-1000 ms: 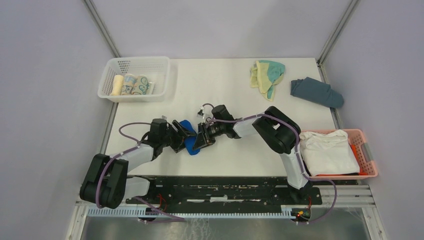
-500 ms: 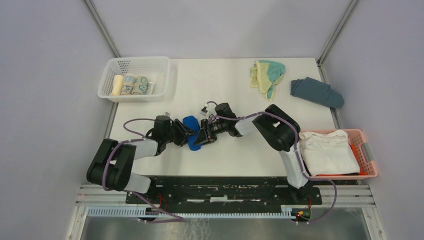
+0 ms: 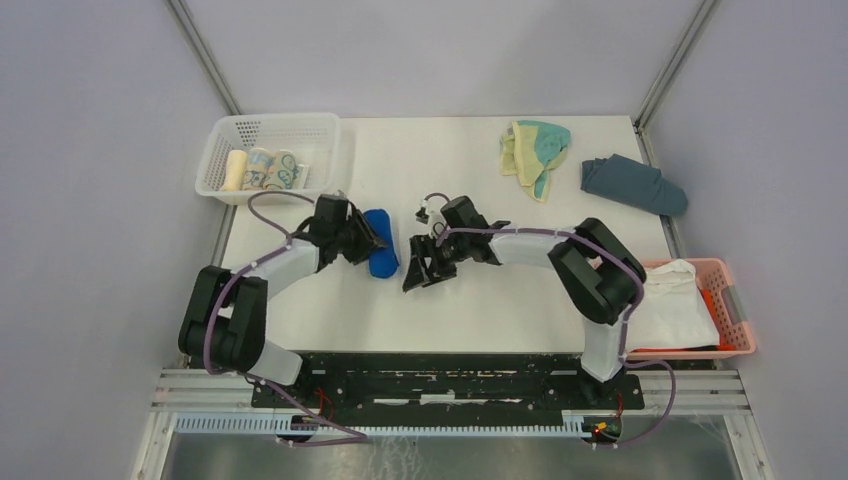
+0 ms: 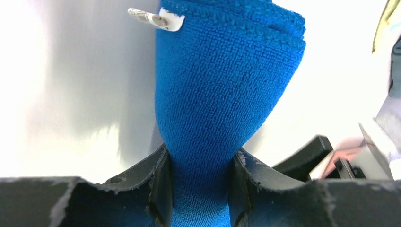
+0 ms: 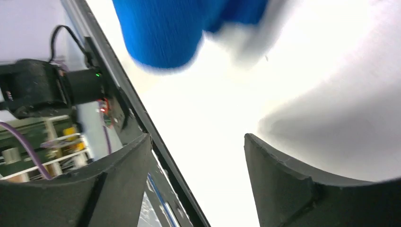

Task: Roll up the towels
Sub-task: Pick up the towel at the center of the board, then place the towel in the bin.

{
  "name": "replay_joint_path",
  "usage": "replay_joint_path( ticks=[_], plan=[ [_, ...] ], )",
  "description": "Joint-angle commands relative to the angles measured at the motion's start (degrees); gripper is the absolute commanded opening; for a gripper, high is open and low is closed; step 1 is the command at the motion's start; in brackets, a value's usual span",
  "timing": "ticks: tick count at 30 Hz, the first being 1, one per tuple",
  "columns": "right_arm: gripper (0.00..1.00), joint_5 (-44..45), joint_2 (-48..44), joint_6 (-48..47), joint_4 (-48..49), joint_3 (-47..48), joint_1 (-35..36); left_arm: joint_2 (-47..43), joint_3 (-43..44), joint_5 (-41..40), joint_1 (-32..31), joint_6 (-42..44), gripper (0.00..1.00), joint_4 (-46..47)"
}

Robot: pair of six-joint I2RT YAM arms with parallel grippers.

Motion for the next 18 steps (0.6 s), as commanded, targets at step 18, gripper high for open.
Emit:
replay_joint_path(
  ticks=[18],
  plan=[
    [1.00, 25.1, -24.4, -24.3, -28.1, -5.2, -2.8, 20.6, 57.0, 16.9, 23.9, 25.2, 0.19, -24.3]
  ],
)
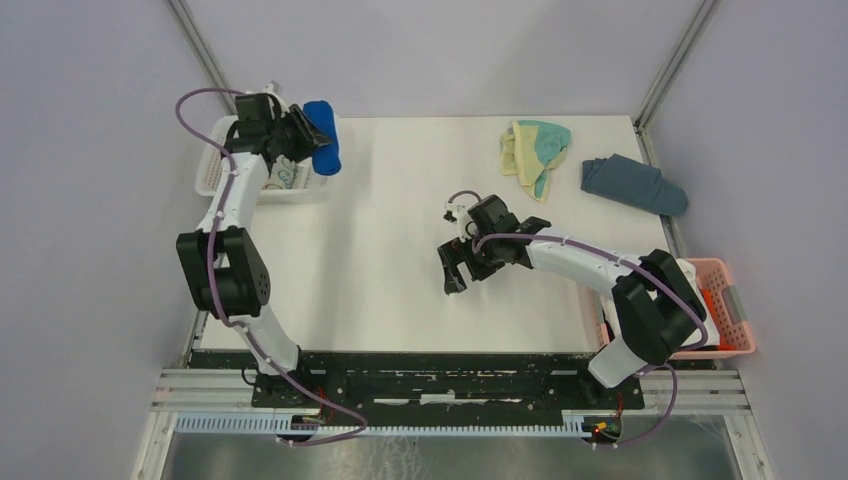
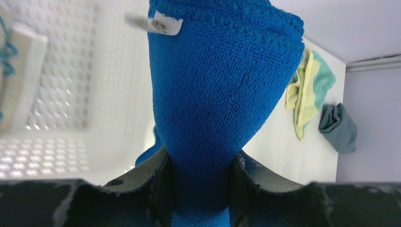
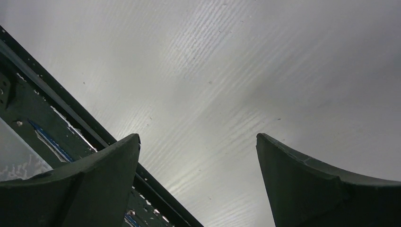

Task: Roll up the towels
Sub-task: Place the towel in the bin.

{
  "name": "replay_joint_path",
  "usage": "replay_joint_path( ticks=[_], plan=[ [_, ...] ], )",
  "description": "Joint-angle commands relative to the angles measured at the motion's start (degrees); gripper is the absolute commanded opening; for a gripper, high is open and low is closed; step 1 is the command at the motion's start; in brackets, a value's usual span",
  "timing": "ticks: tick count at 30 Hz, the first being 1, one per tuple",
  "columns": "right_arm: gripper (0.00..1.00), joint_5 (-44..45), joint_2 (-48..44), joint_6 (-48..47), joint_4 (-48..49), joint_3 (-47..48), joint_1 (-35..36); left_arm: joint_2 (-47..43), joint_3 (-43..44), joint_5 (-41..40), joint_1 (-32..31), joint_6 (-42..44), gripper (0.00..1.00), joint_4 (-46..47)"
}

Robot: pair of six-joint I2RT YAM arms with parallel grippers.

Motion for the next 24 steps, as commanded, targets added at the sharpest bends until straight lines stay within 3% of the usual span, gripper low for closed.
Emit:
replay_joint_path(
  ticks=[1, 12, 17, 24],
  plan=[
    [1.00, 3.2, -3.0, -2.5, -1.6, -0.3, -0.3, 7.4, 9.7, 8.0, 4.3, 4.8, 0.19, -4.1],
    [1.00, 6.6, -3.7, -2.9, -3.9, -1.1, -0.3, 31.3, 33.2, 5.8, 8.0, 14.3, 0.19, -21.9],
    [1.00, 7.7, -3.8, -2.5, -4.6, -1.1, -0.4, 37.7, 39.2, -2.6, 8.2, 17.6, 0.20, -28.5],
    [1.00, 8.7, -3.7, -2.5, -5.9, -1.0, -0.4, 38.5, 40.2, -15.0, 8.1, 20.1, 0.20, -32.5]
  ],
)
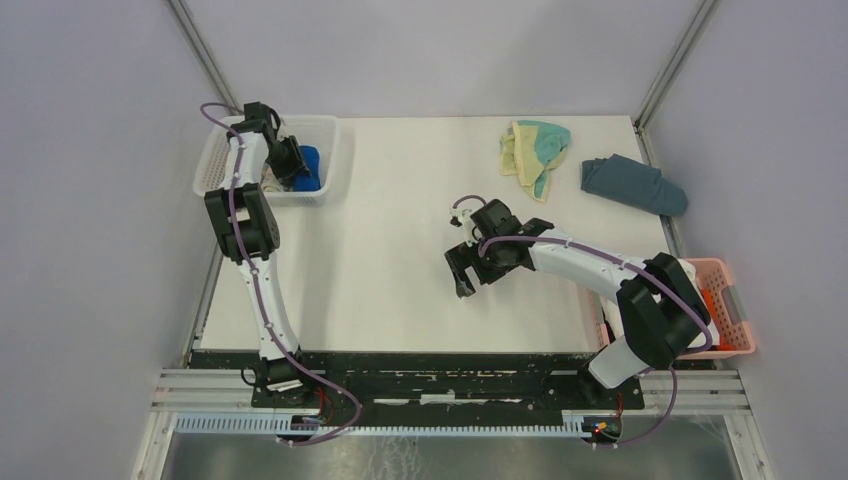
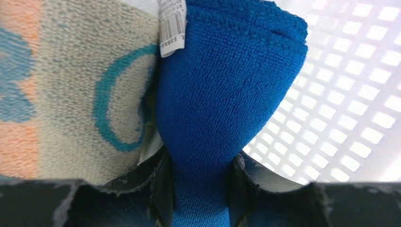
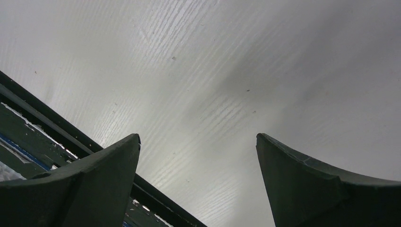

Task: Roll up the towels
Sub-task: Place the towel in the bin.

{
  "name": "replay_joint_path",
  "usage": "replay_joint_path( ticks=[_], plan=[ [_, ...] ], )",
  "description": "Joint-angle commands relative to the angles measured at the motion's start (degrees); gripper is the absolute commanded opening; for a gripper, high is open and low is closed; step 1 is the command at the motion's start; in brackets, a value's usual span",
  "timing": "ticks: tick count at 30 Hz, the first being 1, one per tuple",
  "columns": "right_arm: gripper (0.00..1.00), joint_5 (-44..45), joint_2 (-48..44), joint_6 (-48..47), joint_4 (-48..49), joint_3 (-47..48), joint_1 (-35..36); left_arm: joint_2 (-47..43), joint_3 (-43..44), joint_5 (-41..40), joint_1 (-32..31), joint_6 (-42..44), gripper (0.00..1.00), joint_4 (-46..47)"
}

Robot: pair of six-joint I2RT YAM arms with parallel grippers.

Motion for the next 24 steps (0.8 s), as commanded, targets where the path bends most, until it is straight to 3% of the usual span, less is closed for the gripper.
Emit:
replay_joint_path(
  ticks=[1, 8, 14, 24],
  plan=[
    [1.00, 1.4, -2.2, -0.4, -0.7, 0.0, -0.3, -0.8, 2.1, -11.3, 0.2, 5.3, 0.20, -4.2],
    [1.00, 1.2, -1.3, -0.7, -1.2, 0.9, -0.3, -0.5, 2.5, -18.5, 0.0, 6.5, 0.21, -5.1],
    [1.00, 1.0, -1.1, -0.7, -0.9, 0.9, -0.3, 1.1, 4.0, -23.8, -0.4, 7.4, 0.28, -5.9],
    [1.00, 0.6, -1.0, -0.6, -0.5, 0.7, -0.3, 2.7, 2.6, -24.8, -1.8, 7.5, 0.40, -6.0]
  ],
)
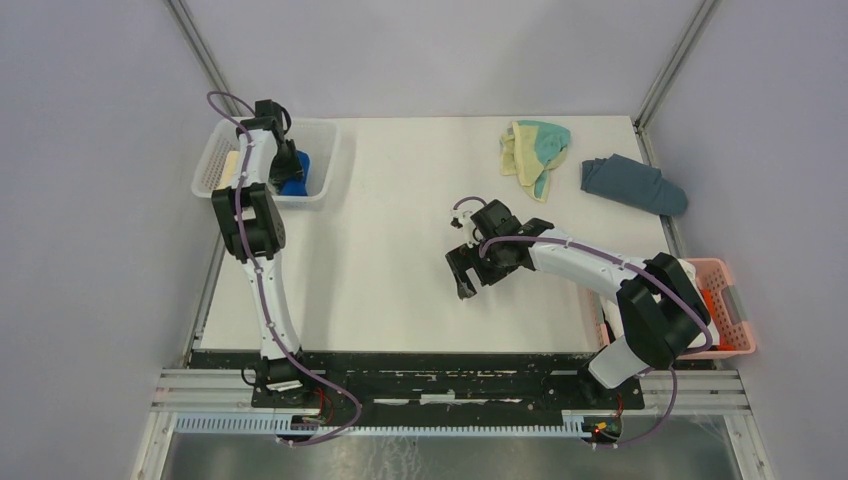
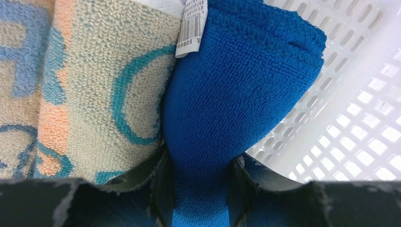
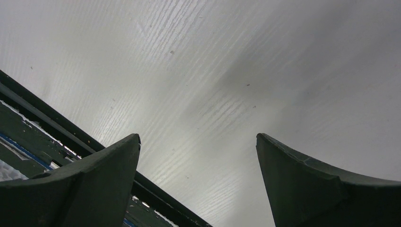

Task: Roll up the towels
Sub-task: Place the towel in the bin.

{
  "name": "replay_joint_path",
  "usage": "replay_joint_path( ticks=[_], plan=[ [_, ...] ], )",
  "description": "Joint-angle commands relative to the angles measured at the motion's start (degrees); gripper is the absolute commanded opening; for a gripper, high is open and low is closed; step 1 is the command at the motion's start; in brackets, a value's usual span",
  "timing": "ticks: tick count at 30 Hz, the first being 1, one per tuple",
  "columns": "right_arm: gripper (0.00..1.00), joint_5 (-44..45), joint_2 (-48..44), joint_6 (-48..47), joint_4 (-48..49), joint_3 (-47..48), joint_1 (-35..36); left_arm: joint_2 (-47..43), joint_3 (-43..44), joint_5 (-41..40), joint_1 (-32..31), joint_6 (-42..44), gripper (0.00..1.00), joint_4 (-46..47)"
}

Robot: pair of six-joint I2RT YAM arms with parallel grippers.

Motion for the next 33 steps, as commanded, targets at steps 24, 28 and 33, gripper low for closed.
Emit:
replay_joint_path(
  ticks=[24, 28, 33],
  plan=[
    [1.00, 0.9, -3.0, -1.4, 0.9, 0.8, -0.3, -8.4, -1.3, 1.6, 0.7, 1.9, 0.71, -1.8],
    [1.00, 1.1, -3.2, -1.5, 0.8, 1.4, -0.3, -10.5, -2.4, 1.5, 0.7, 1.7, 0.75, -1.8],
    [1.00, 2.4, -3.6, -1.6, 1.0, 2.5, -0.3, -14.6, -5.3, 2.3, 0.7, 0.9, 0.78, -1.8]
  ],
)
